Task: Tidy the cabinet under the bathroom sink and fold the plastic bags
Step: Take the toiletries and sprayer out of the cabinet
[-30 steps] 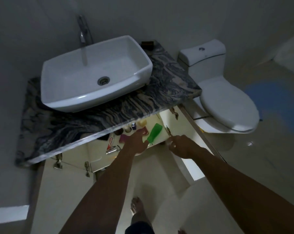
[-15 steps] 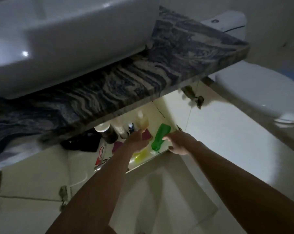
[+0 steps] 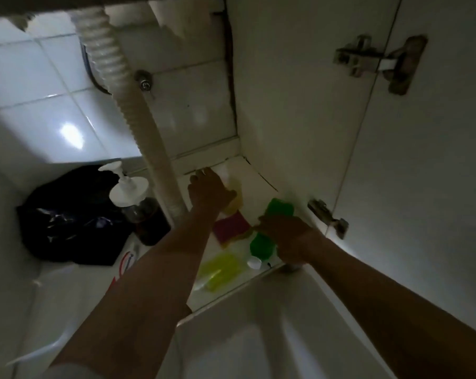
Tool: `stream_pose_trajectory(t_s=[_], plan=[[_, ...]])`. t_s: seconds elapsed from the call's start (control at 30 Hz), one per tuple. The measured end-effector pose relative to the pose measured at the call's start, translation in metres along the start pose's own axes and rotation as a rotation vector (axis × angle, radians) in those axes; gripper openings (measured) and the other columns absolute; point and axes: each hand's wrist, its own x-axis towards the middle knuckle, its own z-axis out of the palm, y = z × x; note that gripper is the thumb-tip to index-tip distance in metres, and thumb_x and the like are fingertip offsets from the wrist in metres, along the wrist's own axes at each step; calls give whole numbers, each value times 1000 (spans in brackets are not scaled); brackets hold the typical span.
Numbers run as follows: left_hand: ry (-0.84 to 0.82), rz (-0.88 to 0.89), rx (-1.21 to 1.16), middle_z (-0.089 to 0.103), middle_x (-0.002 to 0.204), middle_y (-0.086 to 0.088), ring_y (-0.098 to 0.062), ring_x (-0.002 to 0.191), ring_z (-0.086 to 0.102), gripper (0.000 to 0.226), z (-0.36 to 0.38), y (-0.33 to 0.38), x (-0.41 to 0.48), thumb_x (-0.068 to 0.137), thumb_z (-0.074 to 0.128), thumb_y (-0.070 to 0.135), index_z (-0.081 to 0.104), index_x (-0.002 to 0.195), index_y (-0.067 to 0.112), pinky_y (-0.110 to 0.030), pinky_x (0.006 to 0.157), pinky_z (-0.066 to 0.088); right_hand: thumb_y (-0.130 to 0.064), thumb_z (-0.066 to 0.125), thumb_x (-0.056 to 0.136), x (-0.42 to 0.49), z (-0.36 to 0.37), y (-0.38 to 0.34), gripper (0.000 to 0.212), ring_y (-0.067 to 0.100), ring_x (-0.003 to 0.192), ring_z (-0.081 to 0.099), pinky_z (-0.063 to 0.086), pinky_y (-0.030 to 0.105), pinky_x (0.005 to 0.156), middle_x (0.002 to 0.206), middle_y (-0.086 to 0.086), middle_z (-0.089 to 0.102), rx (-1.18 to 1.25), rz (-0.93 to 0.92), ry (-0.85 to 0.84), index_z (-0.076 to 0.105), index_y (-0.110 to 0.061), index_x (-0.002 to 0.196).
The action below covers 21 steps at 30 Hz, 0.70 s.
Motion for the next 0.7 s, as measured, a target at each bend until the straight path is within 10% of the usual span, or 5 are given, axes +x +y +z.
stream_pose_trajectory(t_s=[0.17, 0.4, 0.5, 0.6, 0.7], plan=[[-11, 121, 128, 46, 137, -19, -35, 126, 43, 85, 22, -4, 21, 83, 64, 59, 39, 140, 1, -42, 100, 40, -9, 63, 92, 7, 18, -10, 85, 29, 153, 6, 16, 50, 123, 166, 3, 9, -98, -4, -15, 15, -33, 159], [92, 179, 105, 49, 139, -22, -37, 128, 45, 94, 36, -8, 37, 90, 62, 51, 18, 148, -7, -43, 104, 38, -15, 60, 97, 6, 24, -14, 75, 38, 151, 8, 18, 56, 119, 166, 5, 4, -259, 34, 57, 17, -26, 157], [94, 189, 68, 44, 141, -24, -38, 128, 43, 90, 36, -5, 38, 89, 64, 50, 23, 146, -6, -42, 104, 40, -17, 79, 80, -4, 33, -6, 84, 43, 139, 38, 40, 59, 106, 161, 8, 30, -217, 23, 255, 36, -23, 152], [98, 227, -107, 34, 146, -27, -41, 133, 37, 83, 31, 2, 25, 93, 61, 44, 23, 148, -4, -43, 107, 37, -17, 91, 61, -19, 36, 6, 79, 40, 110, 64, 58, 56, 80, 130, 15, 64, 11, 76, 558, 57, -14, 132], [207, 273, -373, 36, 140, -25, -43, 127, 43, 85, 15, 10, -1, 87, 71, 39, 28, 149, 0, -47, 103, 41, -24, 73, 88, -42, 17, 10, 52, 27, 115, 59, 48, 40, 98, 126, 11, 63, 489, 161, 769, 50, -14, 134]])
